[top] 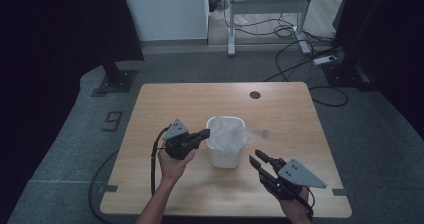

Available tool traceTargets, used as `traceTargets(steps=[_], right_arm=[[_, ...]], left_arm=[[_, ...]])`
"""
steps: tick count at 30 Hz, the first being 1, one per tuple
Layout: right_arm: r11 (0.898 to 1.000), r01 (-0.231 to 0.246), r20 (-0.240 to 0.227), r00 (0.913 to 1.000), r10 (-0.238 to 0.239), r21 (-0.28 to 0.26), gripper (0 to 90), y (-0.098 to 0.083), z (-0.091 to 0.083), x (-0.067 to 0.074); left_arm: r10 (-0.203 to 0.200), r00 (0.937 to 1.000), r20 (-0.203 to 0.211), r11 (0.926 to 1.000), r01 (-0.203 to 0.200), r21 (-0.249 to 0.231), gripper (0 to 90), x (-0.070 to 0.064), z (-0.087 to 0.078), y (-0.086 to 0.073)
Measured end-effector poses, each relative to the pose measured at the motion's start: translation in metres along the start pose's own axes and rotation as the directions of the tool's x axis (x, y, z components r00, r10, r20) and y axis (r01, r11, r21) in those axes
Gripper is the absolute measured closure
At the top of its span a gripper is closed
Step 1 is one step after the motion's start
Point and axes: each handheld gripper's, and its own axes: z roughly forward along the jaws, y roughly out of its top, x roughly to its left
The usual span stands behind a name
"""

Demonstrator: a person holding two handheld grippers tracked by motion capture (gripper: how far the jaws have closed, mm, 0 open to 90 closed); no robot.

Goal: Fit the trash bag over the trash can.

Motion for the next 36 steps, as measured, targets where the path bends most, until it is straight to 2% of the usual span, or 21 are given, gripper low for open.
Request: traceTargets(steps=[3,8,12,18,21,25,29,33,36], right_arm=[[1.000,-0.003,0.013,0.9999,0.003,-0.006,68.7,0.014,0.006,-0.012],[1.000,-0.014,0.006,0.9999,0.014,0.017,67.0,0.034,0.032,-0.024],[0.999,-0.003,-0.011,0.9999,0.003,0.033,65.6,0.047,0.054,-0.023],[0.998,0.005,-0.054,0.9985,-0.002,0.058,65.0,0.060,0.078,-0.012],[0.997,-0.010,-0.078,0.9969,0.016,0.078,65.0,0.057,0.087,-0.006],[0.993,-0.006,-0.101,0.9947,0.018,0.116,64.9,0.046,0.096,0.000],[0.988,0.001,-0.113,0.9935,0.017,0.156,64.9,0.033,0.102,0.005],[0.984,-0.013,-0.126,0.9914,0.036,0.180,64.7,0.026,0.107,0.008],[0.982,0.002,-0.144,0.9892,0.026,0.189,64.1,0.023,0.108,0.012]], left_arm=[[-0.002,1.0000,0.001,1.0000,0.003,-0.002,90.0,0.000,0.000,0.000],[0.001,1.0000,0.003,1.0000,-0.001,-0.002,90.0,0.000,0.001,-0.001],[0.000,1.0000,0.005,1.0000,0.000,-0.002,90.0,-0.001,0.002,-0.001],[0.011,0.9999,0.007,0.9999,-0.011,0.004,90.0,-0.004,0.006,-0.002],[0.015,0.9998,0.012,0.9999,-0.015,0.003,90.0,-0.006,0.007,-0.002],[0.016,0.9998,0.011,0.9999,-0.016,0.003,90.0,-0.007,0.007,-0.001],[0.018,0.9998,0.013,0.9998,-0.018,0.004,90.0,-0.007,0.008,-0.001],[0.016,0.9997,0.017,0.9999,-0.016,0.005,90.0,-0.009,0.011,-0.001],[0.015,0.9997,0.017,0.9999,-0.016,0.005,90.0,-0.009,0.010,-0.001]])
